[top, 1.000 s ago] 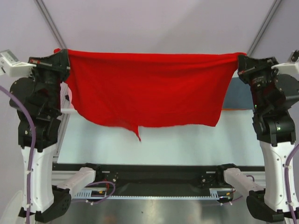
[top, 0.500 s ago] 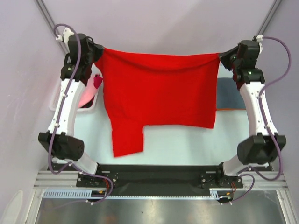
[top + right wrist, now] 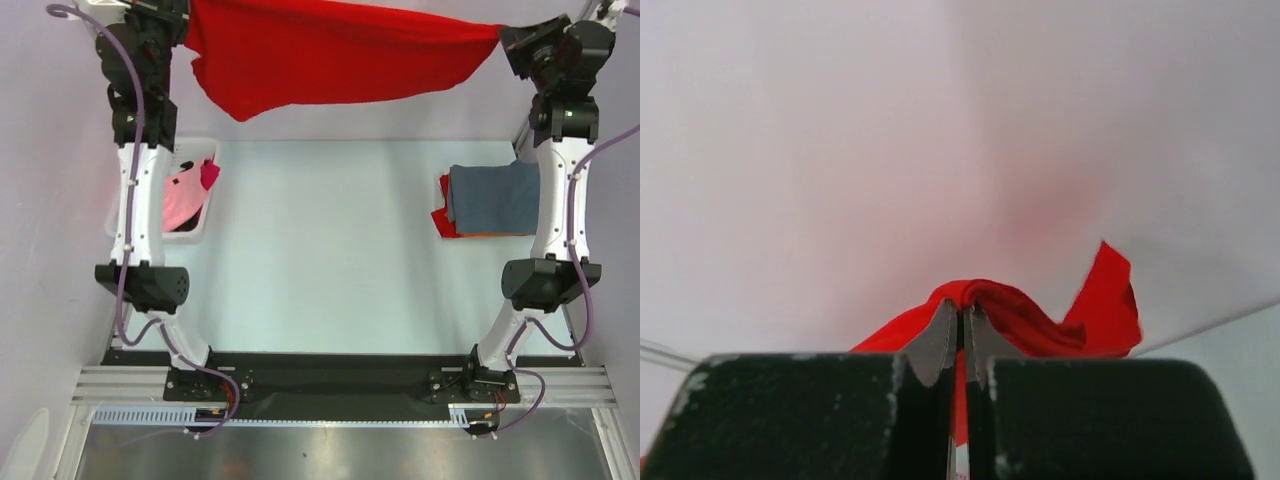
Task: Fold and stack the t-shirts
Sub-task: Flatten the tshirt out
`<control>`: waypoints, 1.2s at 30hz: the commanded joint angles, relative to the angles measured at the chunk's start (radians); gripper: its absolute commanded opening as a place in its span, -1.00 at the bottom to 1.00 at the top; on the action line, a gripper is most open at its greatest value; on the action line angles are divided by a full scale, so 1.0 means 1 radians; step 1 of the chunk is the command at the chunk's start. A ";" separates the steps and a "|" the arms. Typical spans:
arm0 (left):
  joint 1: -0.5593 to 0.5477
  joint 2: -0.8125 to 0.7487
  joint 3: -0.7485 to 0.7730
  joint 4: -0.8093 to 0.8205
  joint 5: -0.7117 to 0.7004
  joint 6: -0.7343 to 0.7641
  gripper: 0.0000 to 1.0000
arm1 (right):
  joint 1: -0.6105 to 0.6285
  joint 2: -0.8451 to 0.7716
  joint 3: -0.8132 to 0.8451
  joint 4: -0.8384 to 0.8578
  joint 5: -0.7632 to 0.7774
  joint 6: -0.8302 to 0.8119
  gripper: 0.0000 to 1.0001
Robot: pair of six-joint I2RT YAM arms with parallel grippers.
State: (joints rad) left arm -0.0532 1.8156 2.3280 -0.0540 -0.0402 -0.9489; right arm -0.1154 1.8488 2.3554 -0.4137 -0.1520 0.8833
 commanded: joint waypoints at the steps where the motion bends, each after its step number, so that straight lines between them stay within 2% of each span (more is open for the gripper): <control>1: 0.023 0.090 -0.115 0.089 0.058 0.041 -0.99 | -0.018 0.067 -0.177 0.073 -0.127 0.020 -1.00; 3: 0.023 0.015 -0.273 0.132 0.066 0.059 -0.99 | -0.015 0.059 -0.295 0.165 -0.185 0.034 -1.00; 4: 0.023 -0.025 -0.484 0.222 0.057 0.059 -0.99 | -0.010 0.043 -0.411 0.193 -0.220 0.045 -1.00; 6: 0.023 -0.163 -0.712 0.340 0.034 0.049 -0.99 | -0.006 0.018 -0.551 0.278 -0.228 0.052 -1.00; 7: 0.023 -0.200 -0.902 0.433 -0.019 0.042 -0.99 | -0.003 0.000 -0.687 0.309 -0.227 0.052 -1.00; 10: 0.023 -0.304 -1.108 0.462 -0.041 0.042 -0.99 | -0.003 -0.063 -0.861 0.396 -0.222 0.052 -1.00; 11: 0.023 -0.323 -1.145 0.464 -0.029 0.044 -0.99 | -0.004 -0.085 -0.948 0.404 -0.224 0.049 -1.00; 14: 0.023 -0.410 -1.294 0.465 -0.010 0.033 -0.99 | -0.003 -0.118 -1.074 0.447 -0.221 0.042 -1.00; 18: 0.023 -0.539 -1.489 0.428 0.002 -0.002 -0.99 | 0.022 -0.222 -1.359 0.510 -0.176 0.037 -1.00; 24: 0.023 -0.789 -1.736 0.263 -0.067 0.012 -0.99 | 0.048 -0.412 -1.655 0.578 -0.107 0.017 -1.00; 28: 0.023 -0.933 -1.904 0.214 -0.053 0.033 -0.99 | 0.072 -0.581 -1.796 0.564 -0.005 -0.024 -1.00; 32: 0.023 -1.071 -2.013 0.083 -0.049 0.021 -1.00 | 0.076 -0.704 -1.901 0.543 0.034 -0.035 -1.00; 35: 0.023 -1.191 -2.104 -0.029 -0.043 -0.034 -0.99 | 0.082 -0.767 -1.938 0.433 0.083 -0.005 -1.00; 36: 0.023 -1.225 -2.139 -0.058 -0.046 -0.039 -0.92 | 0.088 -0.781 -1.946 0.393 0.141 0.011 -1.00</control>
State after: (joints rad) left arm -0.0387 0.6701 0.2527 -0.0006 -0.0757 -0.9466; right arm -0.0387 1.1183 0.4320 0.0669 -0.1390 0.8810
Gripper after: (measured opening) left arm 0.021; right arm 0.018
